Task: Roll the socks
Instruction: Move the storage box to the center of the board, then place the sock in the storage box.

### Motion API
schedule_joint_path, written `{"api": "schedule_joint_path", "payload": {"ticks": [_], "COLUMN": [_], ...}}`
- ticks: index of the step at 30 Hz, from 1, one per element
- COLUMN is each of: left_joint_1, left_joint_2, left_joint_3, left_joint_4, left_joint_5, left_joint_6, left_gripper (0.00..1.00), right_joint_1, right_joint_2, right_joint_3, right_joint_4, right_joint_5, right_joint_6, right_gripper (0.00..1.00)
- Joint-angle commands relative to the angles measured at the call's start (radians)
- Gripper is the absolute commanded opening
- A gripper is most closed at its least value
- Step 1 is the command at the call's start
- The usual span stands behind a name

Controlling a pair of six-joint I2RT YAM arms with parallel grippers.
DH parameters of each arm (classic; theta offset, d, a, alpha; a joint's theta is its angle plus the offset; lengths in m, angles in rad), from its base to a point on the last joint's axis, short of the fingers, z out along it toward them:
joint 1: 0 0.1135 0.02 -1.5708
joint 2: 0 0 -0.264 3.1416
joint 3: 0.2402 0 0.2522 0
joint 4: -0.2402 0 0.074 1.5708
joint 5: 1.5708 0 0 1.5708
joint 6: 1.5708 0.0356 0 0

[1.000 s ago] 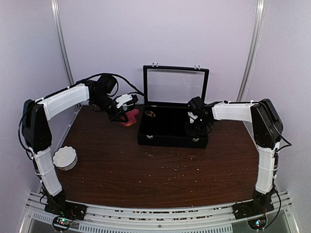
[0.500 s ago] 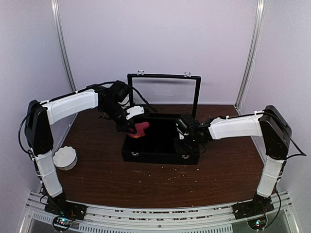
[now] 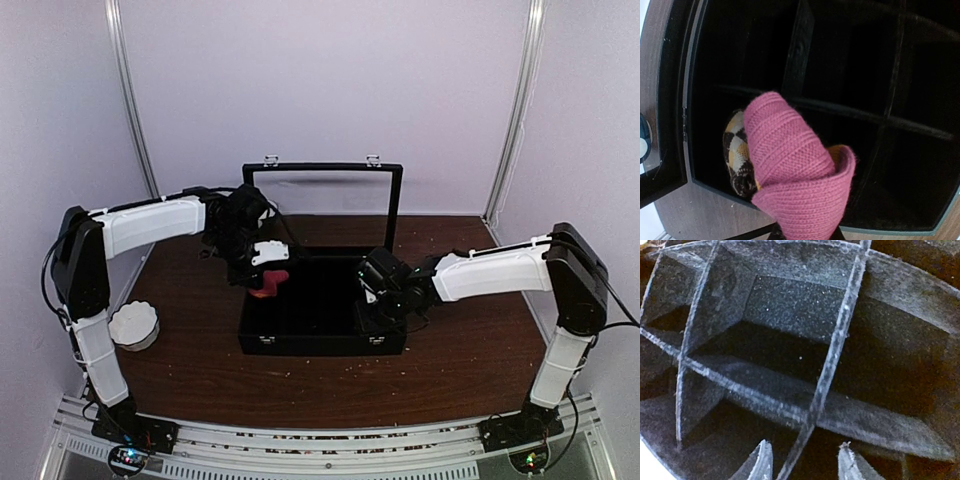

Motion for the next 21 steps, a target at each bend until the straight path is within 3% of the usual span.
{"api": "schedule_joint_path", "payload": {"ticks": [1, 12, 21], "left_joint_1": [-0.021, -0.152, -0.182], "left_joint_2": [-0.014, 0.068, 0.093], "left_joint_3": [-0.022, -0.072, -0.073], "left_joint_4": [0.005, 0.064, 0.027], "left_joint_5": [-0.094, -0.407, -0.470], "left_joint_6": [0.063, 0.158, 0.167], "left_gripper": [0.00, 0.00, 0.00], "right_joint_1": [0.019, 0.019, 0.010], "right_joint_2": [-0.055, -0.176, -0.308], "right_joint_3": [0.016, -0.009, -0.133], "right_joint_4": [-0.075, 0.071, 0.230], "right_joint_5": [0.008, -0.012, -0.012], "right_joint_6": [-0.014, 0.023, 0.064], "right_gripper": [0.52, 0.56, 0.57]}}
